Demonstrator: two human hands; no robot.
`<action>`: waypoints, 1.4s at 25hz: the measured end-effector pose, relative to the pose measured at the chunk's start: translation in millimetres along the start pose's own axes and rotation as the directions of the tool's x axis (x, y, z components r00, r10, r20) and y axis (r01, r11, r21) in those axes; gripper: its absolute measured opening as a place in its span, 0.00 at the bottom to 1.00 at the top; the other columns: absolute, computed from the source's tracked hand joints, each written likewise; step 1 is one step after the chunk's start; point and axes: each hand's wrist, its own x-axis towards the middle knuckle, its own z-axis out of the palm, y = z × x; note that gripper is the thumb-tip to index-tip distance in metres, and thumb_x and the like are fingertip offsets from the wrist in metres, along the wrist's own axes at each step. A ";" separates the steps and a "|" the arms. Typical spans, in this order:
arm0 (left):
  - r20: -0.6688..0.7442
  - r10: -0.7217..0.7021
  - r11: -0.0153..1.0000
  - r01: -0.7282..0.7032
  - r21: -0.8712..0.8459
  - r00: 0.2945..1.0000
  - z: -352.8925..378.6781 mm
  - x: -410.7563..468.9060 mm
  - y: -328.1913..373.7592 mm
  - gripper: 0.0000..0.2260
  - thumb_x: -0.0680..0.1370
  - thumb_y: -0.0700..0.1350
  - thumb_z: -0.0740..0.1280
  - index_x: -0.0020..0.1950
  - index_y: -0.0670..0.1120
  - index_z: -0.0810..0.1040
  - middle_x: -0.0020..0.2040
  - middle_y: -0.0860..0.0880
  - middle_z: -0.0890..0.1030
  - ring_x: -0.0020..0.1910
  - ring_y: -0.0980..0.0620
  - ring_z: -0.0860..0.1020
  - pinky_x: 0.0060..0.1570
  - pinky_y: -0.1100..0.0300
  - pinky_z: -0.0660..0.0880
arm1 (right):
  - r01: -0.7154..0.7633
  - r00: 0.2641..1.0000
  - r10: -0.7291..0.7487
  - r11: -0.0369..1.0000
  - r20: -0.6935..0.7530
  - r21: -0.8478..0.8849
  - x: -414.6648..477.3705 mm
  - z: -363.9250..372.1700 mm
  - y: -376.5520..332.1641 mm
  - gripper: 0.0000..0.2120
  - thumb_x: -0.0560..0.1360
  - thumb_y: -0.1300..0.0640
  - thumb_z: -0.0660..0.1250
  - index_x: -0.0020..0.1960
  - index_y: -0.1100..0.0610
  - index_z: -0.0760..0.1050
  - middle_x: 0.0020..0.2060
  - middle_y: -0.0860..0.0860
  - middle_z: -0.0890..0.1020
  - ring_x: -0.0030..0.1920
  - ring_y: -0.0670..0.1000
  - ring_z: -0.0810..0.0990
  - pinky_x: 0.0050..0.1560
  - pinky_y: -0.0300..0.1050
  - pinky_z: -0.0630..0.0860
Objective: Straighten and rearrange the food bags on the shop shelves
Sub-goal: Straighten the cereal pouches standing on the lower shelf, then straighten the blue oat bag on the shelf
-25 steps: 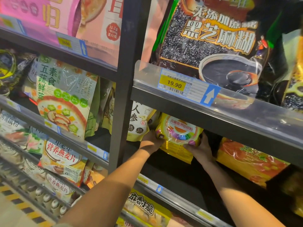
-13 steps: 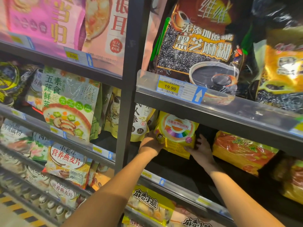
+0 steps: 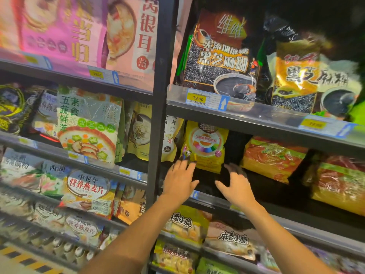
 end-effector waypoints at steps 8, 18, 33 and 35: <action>-0.142 0.058 0.997 -0.050 0.058 0.988 -32.8 -95.5 -34.2 0.28 0.81 0.56 0.67 0.80 0.54 0.64 0.83 0.49 0.61 0.84 0.46 0.52 0.81 0.41 0.54 | 0.226 0.970 -0.229 0.973 -0.086 -0.035 -73.7 10.8 -37.3 0.37 0.74 0.40 0.71 0.78 0.52 0.67 0.78 0.53 0.66 0.79 0.56 0.62 0.76 0.57 0.66; -0.198 -0.223 0.933 0.268 0.240 0.955 -88.3 -218.8 -149.5 0.33 0.79 0.60 0.69 0.81 0.53 0.64 0.83 0.46 0.62 0.83 0.42 0.57 0.79 0.36 0.59 | 0.520 0.854 -0.520 0.854 -0.034 0.003 -126.4 51.2 -164.0 0.30 0.75 0.43 0.70 0.74 0.48 0.70 0.74 0.47 0.70 0.75 0.52 0.68 0.74 0.55 0.68; -0.308 -0.597 0.666 0.672 0.325 0.741 -170.0 -354.7 -300.3 0.34 0.79 0.62 0.67 0.82 0.55 0.60 0.84 0.48 0.60 0.84 0.43 0.56 0.79 0.38 0.58 | 0.757 0.629 -0.777 0.608 -0.014 0.241 -116.2 146.5 -390.3 0.30 0.74 0.46 0.71 0.74 0.51 0.72 0.74 0.51 0.71 0.75 0.55 0.69 0.72 0.57 0.69; -0.337 -0.618 0.633 0.704 0.322 0.710 -181.3 -362.8 -325.5 0.34 0.78 0.64 0.68 0.81 0.55 0.62 0.83 0.48 0.61 0.83 0.43 0.58 0.78 0.38 0.60 | 0.773 0.599 -0.800 0.571 -0.023 0.277 -109.1 163.7 -424.1 0.30 0.75 0.45 0.71 0.74 0.50 0.71 0.74 0.50 0.71 0.75 0.55 0.69 0.72 0.58 0.70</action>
